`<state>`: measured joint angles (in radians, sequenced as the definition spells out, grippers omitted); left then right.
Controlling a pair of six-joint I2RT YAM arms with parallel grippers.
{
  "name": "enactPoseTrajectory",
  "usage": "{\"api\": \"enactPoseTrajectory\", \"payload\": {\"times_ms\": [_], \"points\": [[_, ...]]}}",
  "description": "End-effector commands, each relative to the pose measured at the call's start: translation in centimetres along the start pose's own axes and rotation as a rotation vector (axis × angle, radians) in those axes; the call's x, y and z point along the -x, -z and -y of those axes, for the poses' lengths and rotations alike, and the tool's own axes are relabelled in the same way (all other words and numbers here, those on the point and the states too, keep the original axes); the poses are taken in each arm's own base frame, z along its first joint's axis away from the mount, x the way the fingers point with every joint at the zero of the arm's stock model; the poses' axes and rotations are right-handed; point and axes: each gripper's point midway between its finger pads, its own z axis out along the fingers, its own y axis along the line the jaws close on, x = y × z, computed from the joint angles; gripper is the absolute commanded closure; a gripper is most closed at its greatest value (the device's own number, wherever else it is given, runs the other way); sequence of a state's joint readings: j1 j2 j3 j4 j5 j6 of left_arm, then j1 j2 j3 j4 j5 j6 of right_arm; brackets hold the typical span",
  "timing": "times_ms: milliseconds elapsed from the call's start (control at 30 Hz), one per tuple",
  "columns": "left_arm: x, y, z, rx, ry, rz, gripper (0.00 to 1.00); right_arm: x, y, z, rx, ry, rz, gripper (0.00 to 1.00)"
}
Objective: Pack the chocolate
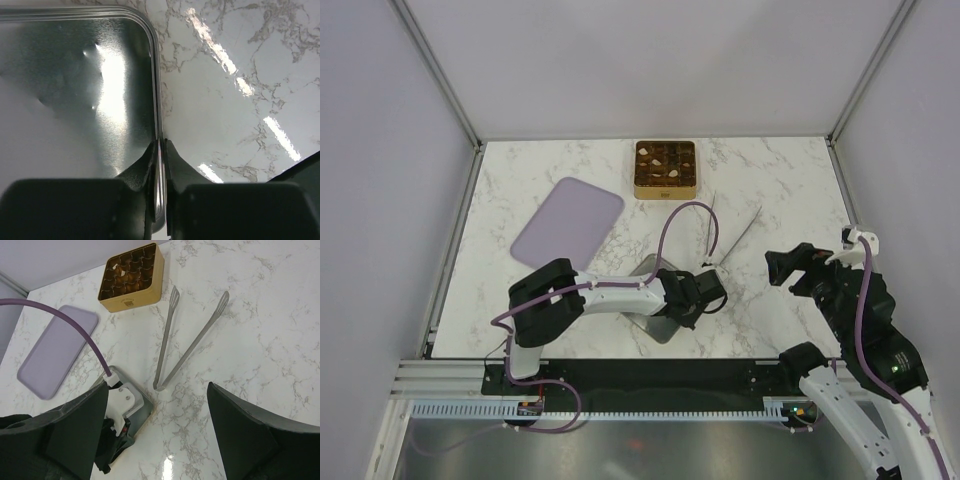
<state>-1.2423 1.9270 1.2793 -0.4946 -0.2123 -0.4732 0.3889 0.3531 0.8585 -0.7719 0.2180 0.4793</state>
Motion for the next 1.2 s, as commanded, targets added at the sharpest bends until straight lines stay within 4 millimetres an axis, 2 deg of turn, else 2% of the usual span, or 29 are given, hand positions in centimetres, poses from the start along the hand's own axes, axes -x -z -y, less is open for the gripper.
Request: {"api": "enactPoseTrajectory", "payload": {"times_ms": [0, 67, 100, 167, 200, 267, 300, 367, 400, 433, 467, 500, 533, 567, 600, 633, 667, 733, 900, 967, 1167], "points": [[1.7, 2.0, 2.2, -0.098, 0.057, 0.038, 0.90, 3.4, 0.1, -2.0, 0.055, -0.057, 0.090, 0.12], [1.9, 3.4, 2.8, -0.136, 0.073, 0.033, 0.96, 5.7, 0.1, -3.0, 0.072, -0.075, 0.151, 0.11], [3.2, 5.2, 3.1, -0.160, 0.078, 0.067, 0.97, 6.9, -0.8, -3.8, 0.083, -0.080, 0.169, 0.11], [3.9, 7.6, 2.8, -0.174, 0.072, 0.086, 0.98, 9.4, -2.0, -6.0, 0.128, -0.060, 0.193, 0.09], [5.2, 10.1, 2.6, -0.205, 0.073, 0.136, 0.98, 10.2, -2.5, -6.4, 0.136, -0.001, 0.200, 0.10], [6.0, 13.4, 3.0, -0.305, 0.074, 0.166, 0.98, 11.9, -4.1, -8.3, 0.173, 0.087, 0.196, 0.10], [6.9, 16.2, 2.1, -0.352, 0.095, 0.214, 0.98, 12.4, -4.6, -8.9, 0.187, 0.130, 0.199, 0.10], [6.9, 18.7, 1.7, -0.426, 0.112, 0.231, 0.98, 14.1, -5.3, -10.0, 0.222, 0.242, 0.254, 0.11], [6.8, 19.6, 0.6, -0.439, 0.141, 0.236, 0.98, 14.4, -5.2, -10.9, 0.270, 0.279, 0.273, 0.11], [6.9, 21.6, 0.0, -0.474, 0.152, 0.270, 0.98, 14.6, -5.2, -11.4, 0.308, 0.374, 0.300, 0.11], [6.5, 22.4, -0.5, -0.522, 0.169, 0.261, 0.98, 14.8, -5.2, -12.6, 0.375, 0.423, 0.346, 0.11], [6.4, 23.2, -0.8, -0.544, 0.171, 0.268, 0.98, 13.4, -4.4, -15.0, 0.546, 0.513, 0.343, 0.09], [6.1, 23.9, -1.3, -0.552, 0.170, 0.272, 0.98, 12.2, -3.9, -16.3, 0.656, 0.581, 0.342, 0.07], [6.0, 25.7, -1.7, -0.573, 0.161, 0.317, 0.98, 9.7, -4.1, -17.1, 0.773, 0.730, 0.335, 0.04], [5.8, 26.0, -2.4, -0.572, 0.153, 0.330, 0.98, 7.3, -3.0, -18.4, 0.943, 0.813, 0.311, 0.04], [5.5, 26.6, -2.7, -0.582, 0.149, 0.337, 0.98, 4.3, -0.3, -20.0, 1.208, 0.870, 0.284, 0.04], [5.4, 27.5, -3.3, -0.602, 0.154, 0.348, 0.98, 3.0, 0.0, -20.2, 1.300, 0.921, 0.288, 0.04], [4.9, 28.0, -3.9, -0.598, 0.152, 0.348, 0.98, 2.7, 0.5, -20.7, 1.378, 0.936, 0.292, 0.05], [4.0, 28.9, -3.9, -0.629, 0.140, 0.353, 0.98, -0.6, -0.7, -20.6, 1.544, 0.936, 0.187, 0.07], [3.6, 29.0, -3.6, -0.652, 0.127, 0.339, 0.98, -1.5, -1.7, -20.4, 1.551, 0.925, 0.151, 0.11], [3.8, 29.0, -3.5, -0.655, 0.106, 0.329, 0.98, -2.7, -2.4, -19.7, 1.540, 0.955, 0.129, 0.11]]}}
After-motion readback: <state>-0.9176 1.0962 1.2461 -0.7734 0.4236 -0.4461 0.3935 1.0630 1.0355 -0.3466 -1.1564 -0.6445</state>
